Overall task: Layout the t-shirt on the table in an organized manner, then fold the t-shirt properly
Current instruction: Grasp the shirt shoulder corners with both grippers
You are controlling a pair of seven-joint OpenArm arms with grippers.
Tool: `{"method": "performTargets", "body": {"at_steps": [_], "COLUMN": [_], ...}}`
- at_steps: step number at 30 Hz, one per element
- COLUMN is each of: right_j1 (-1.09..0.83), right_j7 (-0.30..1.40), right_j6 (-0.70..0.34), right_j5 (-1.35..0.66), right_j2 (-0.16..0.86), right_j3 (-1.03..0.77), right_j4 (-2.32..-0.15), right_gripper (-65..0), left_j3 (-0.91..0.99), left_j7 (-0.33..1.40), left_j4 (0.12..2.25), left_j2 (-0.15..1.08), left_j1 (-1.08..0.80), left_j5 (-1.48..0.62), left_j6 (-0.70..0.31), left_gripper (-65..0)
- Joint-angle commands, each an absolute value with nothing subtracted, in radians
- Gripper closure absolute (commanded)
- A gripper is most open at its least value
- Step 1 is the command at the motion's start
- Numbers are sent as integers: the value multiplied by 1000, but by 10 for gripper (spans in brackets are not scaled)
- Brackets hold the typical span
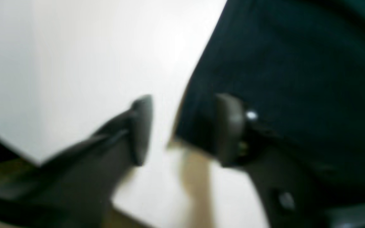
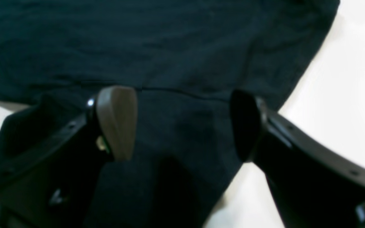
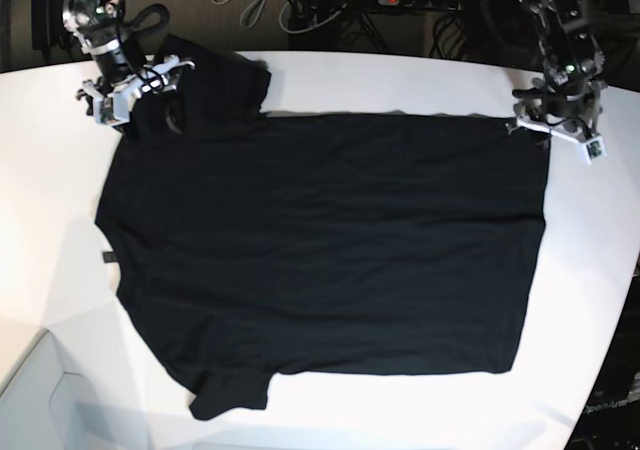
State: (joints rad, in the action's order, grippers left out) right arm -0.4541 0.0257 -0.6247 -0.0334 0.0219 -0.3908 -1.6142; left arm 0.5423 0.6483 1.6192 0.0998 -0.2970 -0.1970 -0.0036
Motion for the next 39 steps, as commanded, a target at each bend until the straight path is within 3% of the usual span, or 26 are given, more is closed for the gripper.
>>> {"method": "performTargets", "body": {"at_steps": [1, 10, 12, 17, 19, 24, 27, 39], "right_j1": [-455, -484, -498, -570, -588, -647, -677, -690], "right_j7": [-4, -10, -12, -12, -4, -2, -2, -8], "right_j6": [-627, -627, -627, -628, -628, -630, -696, -698], "right_j5": [-51, -51, -51, -51, -51, -51, -51, -50], "right_j2": [27, 21, 21, 15, -5, -16, -28, -54], "right_j3": [-394, -394, -394, -383, -375, -371, -371, -375], "right_j4": [-1635, -1636, -1653, -1736, -1753, -1747, -1748, -1621], "right_gripper": [-464, -464, -464, -465, -466, -466, -464, -464], "left_j3": [545, 519, 506, 503, 503, 503, 501, 501], "left_j7": [628, 625, 619, 616, 616, 618, 618, 618], "left_j4": [1636, 1561, 1537, 1491, 1491, 1500, 1501, 1494], "left_j2": [111, 111, 114, 111, 110, 108, 90, 82], "left_j1": [-292, -277, -277, -268, -268, -268, -268, -268], "left_j5": [-200, -200, -200, -200, -200, -200, -200, -200], "left_j6": [-4, -5, -5, -5, -5, -5, -5, -5], "left_gripper": [-413, -414, -349, -67, -4, 0, 0, 0]}}
